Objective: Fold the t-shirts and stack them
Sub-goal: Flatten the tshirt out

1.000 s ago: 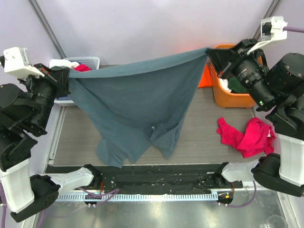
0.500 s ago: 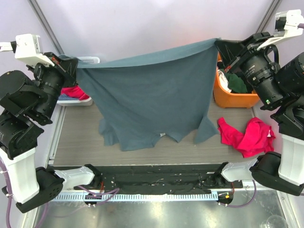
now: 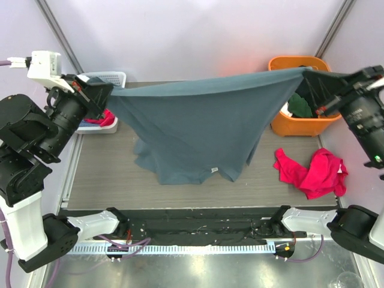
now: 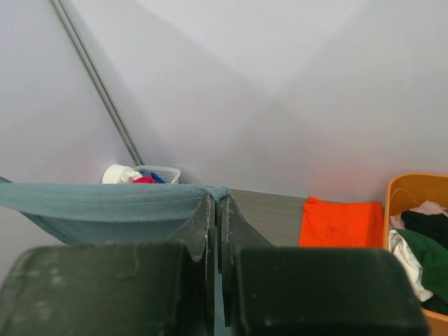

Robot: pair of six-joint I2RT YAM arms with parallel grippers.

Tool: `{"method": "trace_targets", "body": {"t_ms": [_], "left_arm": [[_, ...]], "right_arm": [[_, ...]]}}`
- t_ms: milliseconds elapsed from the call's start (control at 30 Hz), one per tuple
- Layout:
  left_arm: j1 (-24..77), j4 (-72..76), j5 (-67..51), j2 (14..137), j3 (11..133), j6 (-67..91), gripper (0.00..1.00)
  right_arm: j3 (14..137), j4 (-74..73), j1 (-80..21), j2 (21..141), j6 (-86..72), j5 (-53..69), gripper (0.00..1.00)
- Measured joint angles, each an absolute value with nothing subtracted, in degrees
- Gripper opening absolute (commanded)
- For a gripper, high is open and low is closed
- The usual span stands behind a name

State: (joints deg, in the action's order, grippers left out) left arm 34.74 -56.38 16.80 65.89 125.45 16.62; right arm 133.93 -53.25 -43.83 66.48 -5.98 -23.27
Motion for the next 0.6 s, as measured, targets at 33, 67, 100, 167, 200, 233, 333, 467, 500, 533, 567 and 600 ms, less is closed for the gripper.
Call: {"method": "trace_targets", "body": {"t_ms": [33,67,100,167,200,233,333,467,500,533,567,600], "left_arm": [[34.7,-56.8,15.2,65.9,125.4,16.8,0.0],[34.8,-57.1,13.7,65.9,125.4,17.0,0.0],[34.7,-57.5,11.3,65.9,125.4,17.3,0.0],[34.8,-57.8,7.7,65.9,125.4,17.6,0.0],[34.7,-57.8,5.6,65.9,125.4,17.8,0.0],[34.8,-57.8,3.2,65.9,125.4,17.9,0.0],[34.7,-57.7,-2.9,66.0,125.4,18.9,0.0],[34.7,-56.6,-11.4,66.0,125.4,20.6,0.0],[34.7,-56.0,-12.8,66.0,125.1,20.7,0.0],[34.7,-55.5,-13.6,66.0,124.7,20.8,0.0],[34.7,-54.3,-14.2,65.8,123.3,20.9,0.0],[34.7,-53.3,-14.3,65.5,121.2,21.0,0.0]], "right_arm": [[133.9,-54.0,-43.8,65.9,-6.0,-23.5,0.01],[134.0,-54.6,-43.8,65.4,-6.0,-23.6,0.01],[134.0,-55.3,-43.8,64.8,-5.9,-23.9,0.01],[134.6,-56.3,-43.8,63.7,-5.8,-24.6,0.01],[135.2,-56.7,-43.8,63.3,-5.7,-24.9,0.01],[136.1,-57.1,-43.8,63.3,-5.6,-25.1,0.01],[139.2,-57.5,-43.8,63.3,-4.8,-26.0,0.01],[139.6,-55.7,-43.8,62.4,-3.4,-27.5,0.01],[138.3,-54.5,-43.8,62.1,-3.1,-28.2,0.01],[136.5,-52.9,-43.8,61.6,-2.6,-28.8,0.01],[134.5,-51.5,-43.8,61.3,-2.1,-29.5,0.01],[132.6,-50.1,-43.8,61.3,-1.8,-30.0,0.01]]}}
